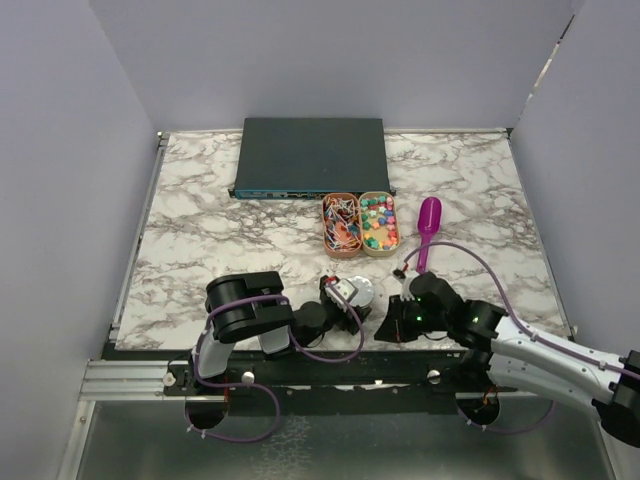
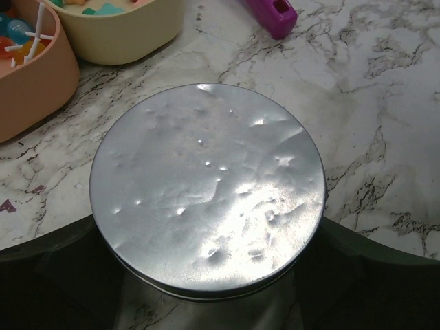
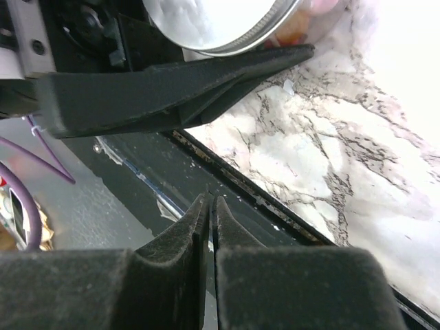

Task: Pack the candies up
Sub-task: Screw the bottle lid onto the packing bottle.

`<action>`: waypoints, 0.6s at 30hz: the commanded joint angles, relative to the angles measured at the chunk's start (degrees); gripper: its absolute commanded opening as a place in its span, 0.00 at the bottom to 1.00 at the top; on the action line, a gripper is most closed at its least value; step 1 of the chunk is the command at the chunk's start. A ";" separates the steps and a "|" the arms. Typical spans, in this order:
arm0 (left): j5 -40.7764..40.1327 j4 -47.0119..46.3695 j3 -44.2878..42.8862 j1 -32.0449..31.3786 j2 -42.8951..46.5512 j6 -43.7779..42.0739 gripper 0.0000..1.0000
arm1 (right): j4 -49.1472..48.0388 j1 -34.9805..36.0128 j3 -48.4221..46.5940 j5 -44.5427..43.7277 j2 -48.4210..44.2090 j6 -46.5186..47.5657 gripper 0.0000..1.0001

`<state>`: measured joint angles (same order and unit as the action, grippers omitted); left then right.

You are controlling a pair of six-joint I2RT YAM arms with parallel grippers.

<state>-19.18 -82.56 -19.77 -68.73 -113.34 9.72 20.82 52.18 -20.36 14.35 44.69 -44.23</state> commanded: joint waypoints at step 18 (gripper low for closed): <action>-2.62 20.44 -1.10 0.26 4.87 4.01 0.99 | 14.50 0.45 -12.24 -22.35 -4.95 1.53 0.46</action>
<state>-20.82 -72.07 -21.93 -68.73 -108.60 11.07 32.64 52.18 -29.80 -3.16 40.12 -43.46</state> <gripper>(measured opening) 0.948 0.436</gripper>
